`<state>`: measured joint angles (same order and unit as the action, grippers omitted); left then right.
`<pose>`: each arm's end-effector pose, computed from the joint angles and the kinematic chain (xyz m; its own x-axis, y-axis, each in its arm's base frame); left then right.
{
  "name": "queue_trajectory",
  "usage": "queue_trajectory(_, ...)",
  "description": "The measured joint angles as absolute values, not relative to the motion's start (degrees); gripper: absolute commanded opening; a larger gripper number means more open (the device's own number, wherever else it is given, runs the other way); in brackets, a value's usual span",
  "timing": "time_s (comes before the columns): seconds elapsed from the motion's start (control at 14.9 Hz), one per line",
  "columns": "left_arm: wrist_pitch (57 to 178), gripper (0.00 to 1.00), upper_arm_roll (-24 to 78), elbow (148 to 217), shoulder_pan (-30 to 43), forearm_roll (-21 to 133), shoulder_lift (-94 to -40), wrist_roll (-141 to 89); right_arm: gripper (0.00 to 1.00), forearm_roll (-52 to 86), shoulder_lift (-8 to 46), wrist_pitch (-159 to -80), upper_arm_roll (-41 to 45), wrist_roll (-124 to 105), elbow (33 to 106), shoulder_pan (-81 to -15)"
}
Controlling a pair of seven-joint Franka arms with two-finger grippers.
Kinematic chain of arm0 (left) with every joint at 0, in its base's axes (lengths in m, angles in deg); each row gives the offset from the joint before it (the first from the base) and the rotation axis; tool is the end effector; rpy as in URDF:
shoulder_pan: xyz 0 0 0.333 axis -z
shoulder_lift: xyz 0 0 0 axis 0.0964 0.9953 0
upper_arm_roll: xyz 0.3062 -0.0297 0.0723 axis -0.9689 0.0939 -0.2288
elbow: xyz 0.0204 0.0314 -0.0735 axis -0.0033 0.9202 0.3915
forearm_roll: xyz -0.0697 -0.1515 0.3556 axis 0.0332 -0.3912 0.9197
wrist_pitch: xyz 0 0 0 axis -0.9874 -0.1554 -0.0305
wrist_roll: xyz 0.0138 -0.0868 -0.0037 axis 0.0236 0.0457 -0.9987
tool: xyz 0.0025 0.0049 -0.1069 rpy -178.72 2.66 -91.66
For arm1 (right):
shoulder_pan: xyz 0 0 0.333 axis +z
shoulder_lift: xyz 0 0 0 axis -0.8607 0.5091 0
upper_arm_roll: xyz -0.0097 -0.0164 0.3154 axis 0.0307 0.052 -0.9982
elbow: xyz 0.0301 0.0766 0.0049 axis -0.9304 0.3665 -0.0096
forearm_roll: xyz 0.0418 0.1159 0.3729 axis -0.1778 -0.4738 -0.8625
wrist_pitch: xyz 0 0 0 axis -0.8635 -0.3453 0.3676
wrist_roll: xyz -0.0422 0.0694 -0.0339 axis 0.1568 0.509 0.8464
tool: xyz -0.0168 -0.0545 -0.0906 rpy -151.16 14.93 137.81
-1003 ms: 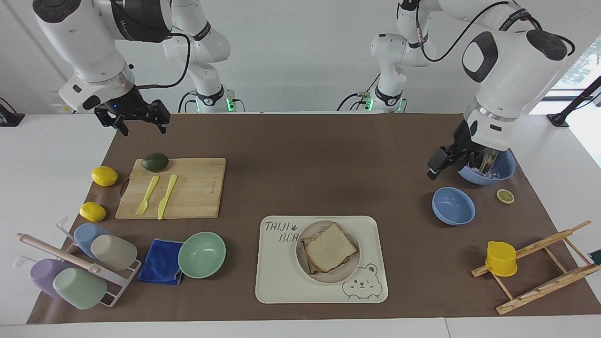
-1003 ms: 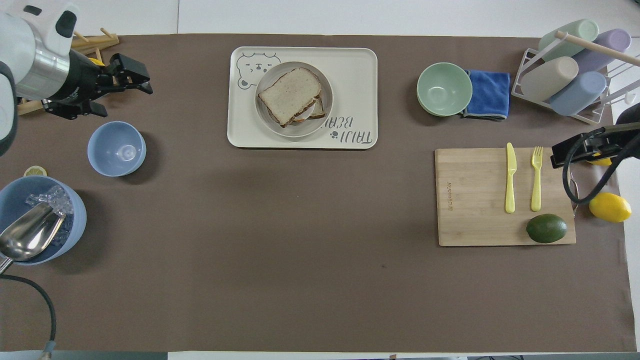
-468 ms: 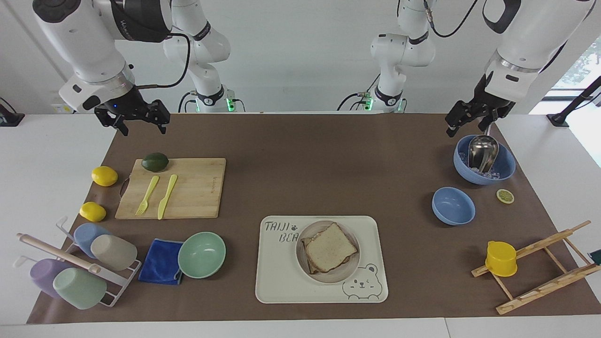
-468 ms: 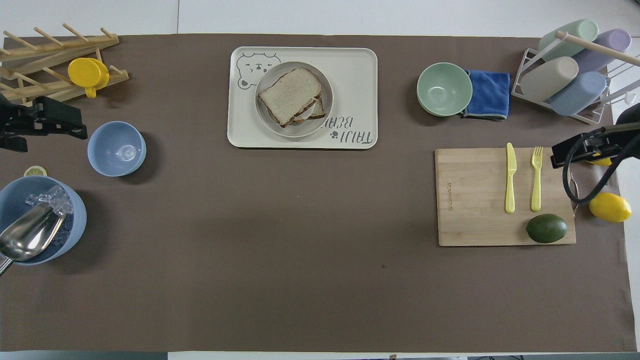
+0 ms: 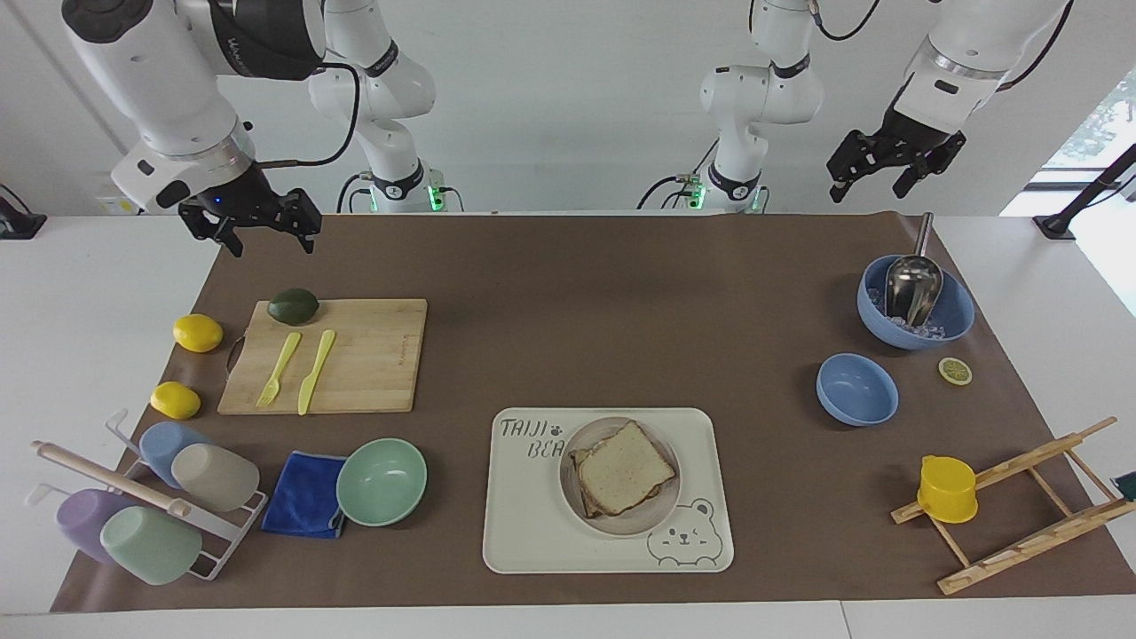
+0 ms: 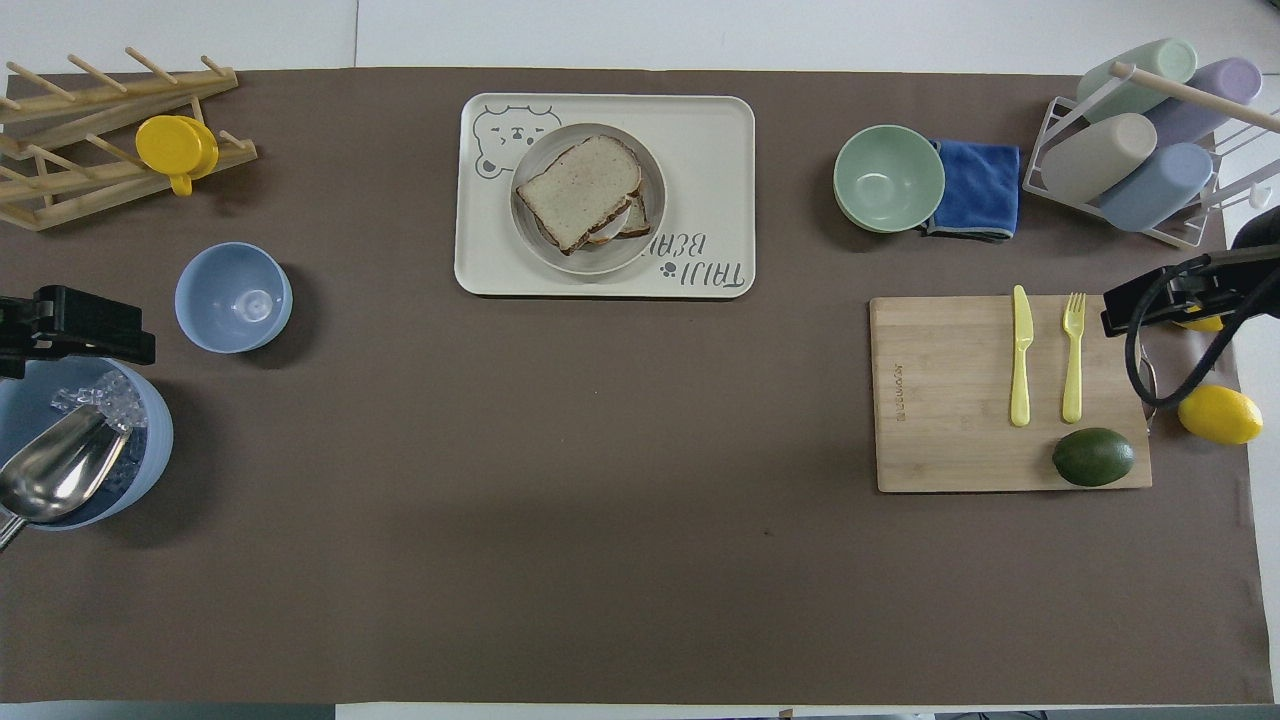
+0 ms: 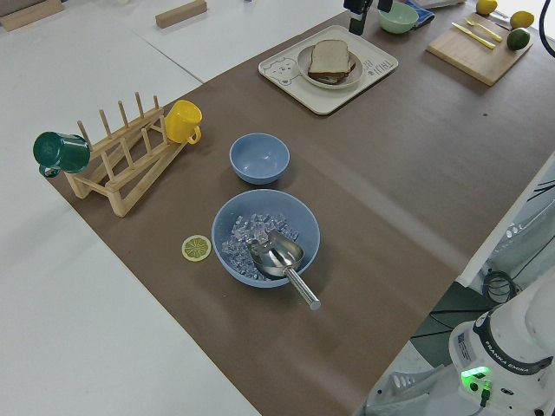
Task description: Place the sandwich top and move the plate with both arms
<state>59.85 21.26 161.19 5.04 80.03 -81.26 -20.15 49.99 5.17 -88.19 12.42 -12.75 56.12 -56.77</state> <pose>0.5065 -0.0738 0.6730 0.9988 0.0199 -0.0454 0.0207 -0.9996 0.0176 0.5543 -0.0106 0.6023 0.9920 0.0665 -0.1071 0.0705 -0.9969 0.0335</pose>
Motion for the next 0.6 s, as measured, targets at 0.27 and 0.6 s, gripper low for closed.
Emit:
queue_trajectory(0.27, 61.73, 1.00, 22.19, 161.95, 3.78, 80.04, -81.23, -19.93, 1.00, 49.99, 5.17, -88.19, 12.42, -12.75, 56.12, -56.77)
queue_trajectory(0.6, 62.75, 1.00, 22.70, 163.59, 3.88, 80.04, -80.88, -19.94, 1.00, 49.99, 5.17, -88.19, 12.42, -12.75, 56.12, -56.77)
